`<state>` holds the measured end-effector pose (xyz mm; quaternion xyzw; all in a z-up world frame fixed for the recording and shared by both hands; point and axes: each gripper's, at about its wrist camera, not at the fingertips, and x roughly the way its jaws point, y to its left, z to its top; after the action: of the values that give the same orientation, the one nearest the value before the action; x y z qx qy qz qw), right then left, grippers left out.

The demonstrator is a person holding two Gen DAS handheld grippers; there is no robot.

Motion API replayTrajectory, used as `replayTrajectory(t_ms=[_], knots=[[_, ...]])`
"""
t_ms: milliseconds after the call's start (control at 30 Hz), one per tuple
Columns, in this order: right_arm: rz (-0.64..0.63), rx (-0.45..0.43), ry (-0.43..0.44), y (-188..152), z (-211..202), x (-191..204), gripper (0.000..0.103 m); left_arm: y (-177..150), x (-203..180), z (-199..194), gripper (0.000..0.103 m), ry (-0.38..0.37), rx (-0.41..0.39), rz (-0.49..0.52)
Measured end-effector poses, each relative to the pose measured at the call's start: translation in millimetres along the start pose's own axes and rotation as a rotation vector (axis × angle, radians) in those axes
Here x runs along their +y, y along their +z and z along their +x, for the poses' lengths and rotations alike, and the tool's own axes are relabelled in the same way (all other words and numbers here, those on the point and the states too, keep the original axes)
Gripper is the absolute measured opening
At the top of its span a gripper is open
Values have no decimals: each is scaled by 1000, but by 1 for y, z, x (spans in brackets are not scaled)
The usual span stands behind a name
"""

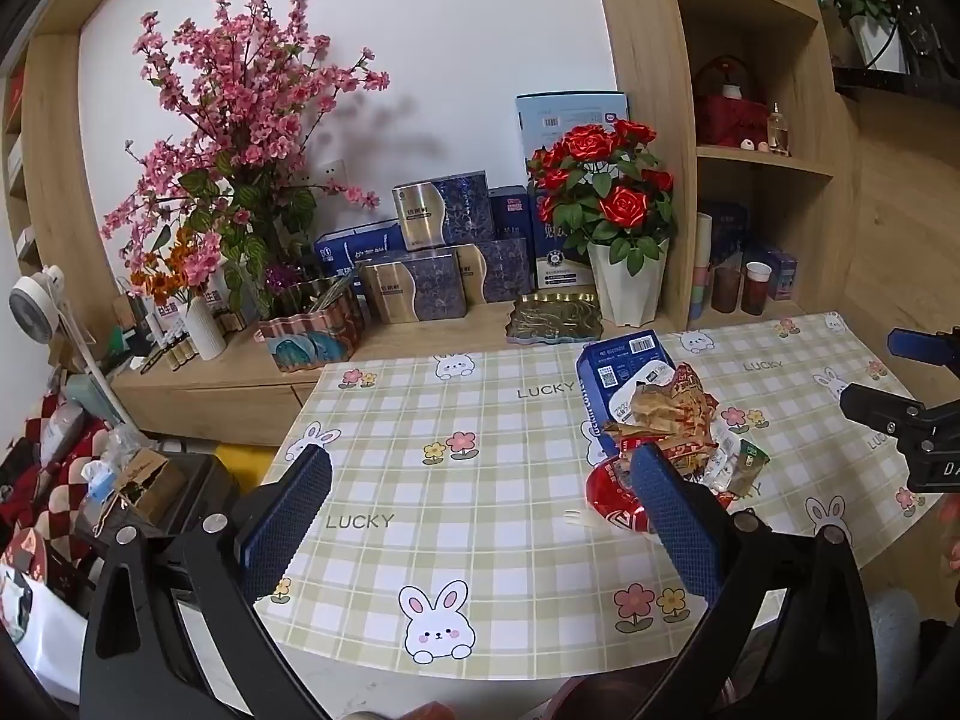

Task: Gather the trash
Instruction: 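Reach the right gripper toward the brown paper snack bag on the pile, then close the right gripper on the brown paper bag and lift it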

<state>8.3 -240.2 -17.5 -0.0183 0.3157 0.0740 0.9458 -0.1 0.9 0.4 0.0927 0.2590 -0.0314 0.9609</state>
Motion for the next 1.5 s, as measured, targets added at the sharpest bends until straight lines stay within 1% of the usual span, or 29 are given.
replayTrajectory(t_ms=[133,300,433,567,667,733,800,867,900,933,1100,1167,1400,1500], knots=[[-1,-5,7,2,-1,-5,98,-3,3,1,98,9,-13,-15],[26,1,28,1,2,-11,98,-11,6,11,98,-48,-2,-29],[48,1,24,-2,7,-19,98,-13,7,14,98,-63,-5,-37],[68,1,17,-7,15,-24,98,-20,7,24,98,-96,13,-50],[83,-8,16,-12,20,-29,98,-26,4,31,98,-92,20,-38],[95,-13,15,-14,25,-32,98,-28,3,38,98,-90,43,-31],[89,12,31,-14,33,-33,98,-30,2,45,98,-91,62,-33],[54,46,-8,-13,48,-34,97,-31,2,52,98,-80,74,-43],[46,61,-13,-13,53,-33,97,-31,3,55,98,-85,79,-52],[44,82,-4,-14,65,-34,97,-32,3,58,98,-88,82,-59],[80,107,15,-11,112,-49,97,-33,11,77,98,-51,75,-91],[85,122,34,-8,134,-52,97,-35,13,86,98,-44,89,-102],[84,174,59,3,207,-49,97,-42,23,113,98,-46,131,-125],[79,200,54,5,233,-46,97,-45,25,122,98,-51,144,-128]])
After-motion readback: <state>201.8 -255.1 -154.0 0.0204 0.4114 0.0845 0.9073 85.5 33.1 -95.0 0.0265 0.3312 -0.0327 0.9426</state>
